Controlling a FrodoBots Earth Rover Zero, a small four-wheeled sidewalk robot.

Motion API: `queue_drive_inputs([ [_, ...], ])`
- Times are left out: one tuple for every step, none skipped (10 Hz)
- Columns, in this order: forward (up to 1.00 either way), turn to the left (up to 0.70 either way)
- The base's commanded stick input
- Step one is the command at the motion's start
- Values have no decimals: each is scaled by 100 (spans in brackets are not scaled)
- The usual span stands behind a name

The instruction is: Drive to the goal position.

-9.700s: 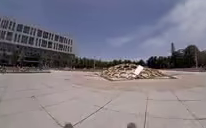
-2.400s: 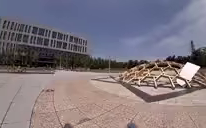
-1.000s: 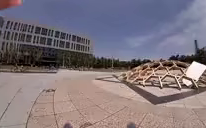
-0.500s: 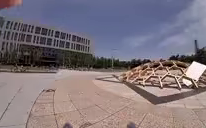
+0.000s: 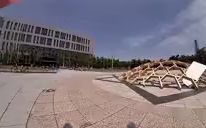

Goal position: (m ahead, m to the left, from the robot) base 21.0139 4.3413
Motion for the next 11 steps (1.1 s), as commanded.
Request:
queue_drive_inputs([
  [45, 0],
  [45, 0],
  [45, 0],
  [45, 0],
  [45, 0],
  [45, 0],
  [45, 0],
  [45, 0],
  [45, 0],
  [45, 0],
  [45, 0],
])
